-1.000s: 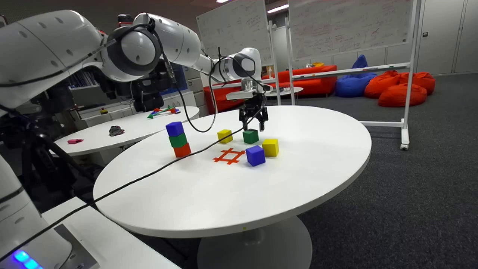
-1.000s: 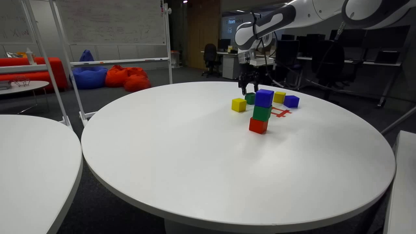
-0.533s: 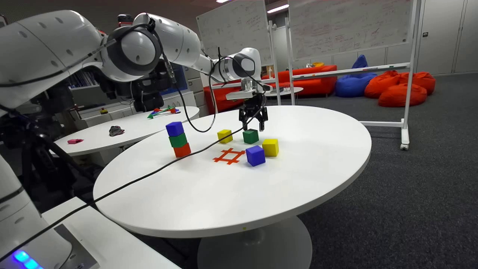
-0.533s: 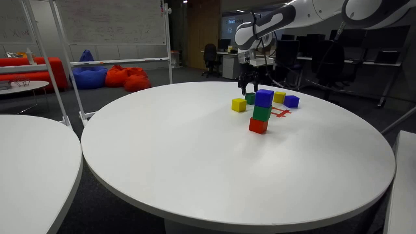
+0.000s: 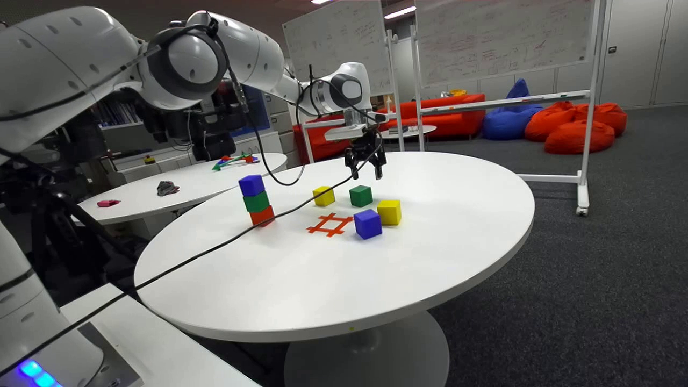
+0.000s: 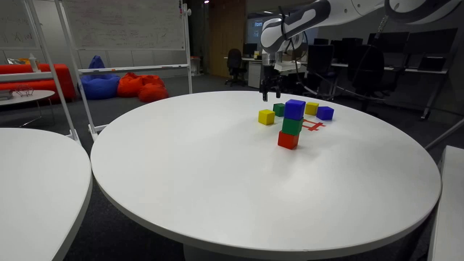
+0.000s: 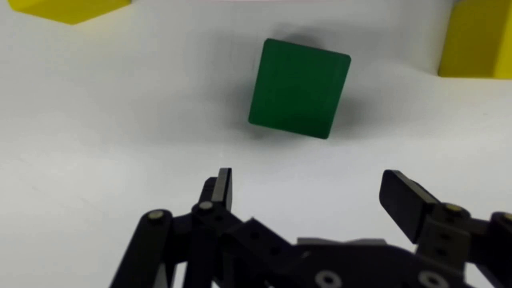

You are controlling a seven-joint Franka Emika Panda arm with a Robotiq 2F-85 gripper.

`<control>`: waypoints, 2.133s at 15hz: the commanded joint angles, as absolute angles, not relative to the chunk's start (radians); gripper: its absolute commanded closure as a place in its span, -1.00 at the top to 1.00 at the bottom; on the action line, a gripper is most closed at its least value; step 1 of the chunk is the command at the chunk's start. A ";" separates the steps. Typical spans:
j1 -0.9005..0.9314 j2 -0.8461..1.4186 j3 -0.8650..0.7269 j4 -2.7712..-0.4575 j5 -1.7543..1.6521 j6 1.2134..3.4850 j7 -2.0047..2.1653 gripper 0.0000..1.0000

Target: Unstack all the toy blocks then put the orange block in the marked zone

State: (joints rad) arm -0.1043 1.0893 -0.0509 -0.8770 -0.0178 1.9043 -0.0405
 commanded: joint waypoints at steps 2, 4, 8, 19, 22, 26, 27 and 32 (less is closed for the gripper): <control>-0.079 0.908 -0.062 -1.145 -0.038 2.059 -0.035 1.00; -0.075 0.863 -0.061 -1.210 -0.042 2.097 -0.030 1.00; -0.067 0.765 -0.064 -1.351 -0.046 2.172 -0.028 1.00; -0.075 0.661 -0.053 -1.539 -0.046 2.291 -0.051 1.00; -0.074 0.655 -0.053 -1.548 -0.047 2.292 -0.051 1.00; -0.067 0.650 -0.055 -1.562 -0.052 2.310 -0.043 1.00; -0.066 0.642 -0.056 -1.575 -0.053 2.321 -0.041 1.00; -0.059 0.577 -0.055 -1.679 -0.054 2.428 -0.040 1.00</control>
